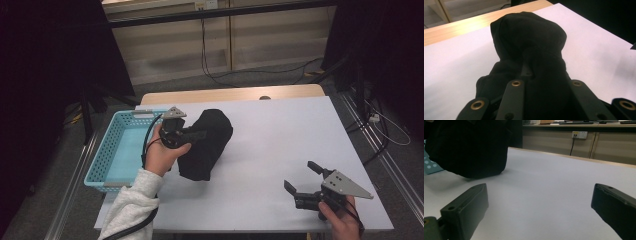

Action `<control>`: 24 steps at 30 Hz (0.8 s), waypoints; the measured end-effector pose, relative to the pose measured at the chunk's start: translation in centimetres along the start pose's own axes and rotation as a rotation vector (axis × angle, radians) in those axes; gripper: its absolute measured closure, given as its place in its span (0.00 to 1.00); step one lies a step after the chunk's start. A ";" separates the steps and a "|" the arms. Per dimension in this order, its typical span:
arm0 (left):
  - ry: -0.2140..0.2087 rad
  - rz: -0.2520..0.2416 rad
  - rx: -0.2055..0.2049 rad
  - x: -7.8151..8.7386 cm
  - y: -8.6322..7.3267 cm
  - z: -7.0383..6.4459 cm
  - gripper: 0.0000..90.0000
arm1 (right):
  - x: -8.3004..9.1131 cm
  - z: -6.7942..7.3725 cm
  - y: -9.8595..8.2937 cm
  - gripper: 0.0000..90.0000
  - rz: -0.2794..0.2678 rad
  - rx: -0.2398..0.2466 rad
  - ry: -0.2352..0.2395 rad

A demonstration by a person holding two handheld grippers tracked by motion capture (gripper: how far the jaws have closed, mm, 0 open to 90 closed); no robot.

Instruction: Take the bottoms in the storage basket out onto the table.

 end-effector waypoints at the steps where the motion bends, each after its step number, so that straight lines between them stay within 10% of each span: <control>1: -0.003 0.002 0.001 -0.2 -0.2 -0.1 0.85 | 0.0 0.0 0.0 0.00 0.000 0.000 0.000; 24: -0.040 -0.003 -0.013 -4.2 -1.4 -2.6 0.84 | -0.1 0.0 -0.1 0.00 0.009 0.002 0.008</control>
Point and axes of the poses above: each handheld gripper's, and its own axes: x roughly backward along the jaws, y roughly out of its top, z roughly to its left, the point moved 3 cm from there along -x, roughly forward along the jaws, and after that the axes turned 7 degrees about -z, right-handed, at the moved point
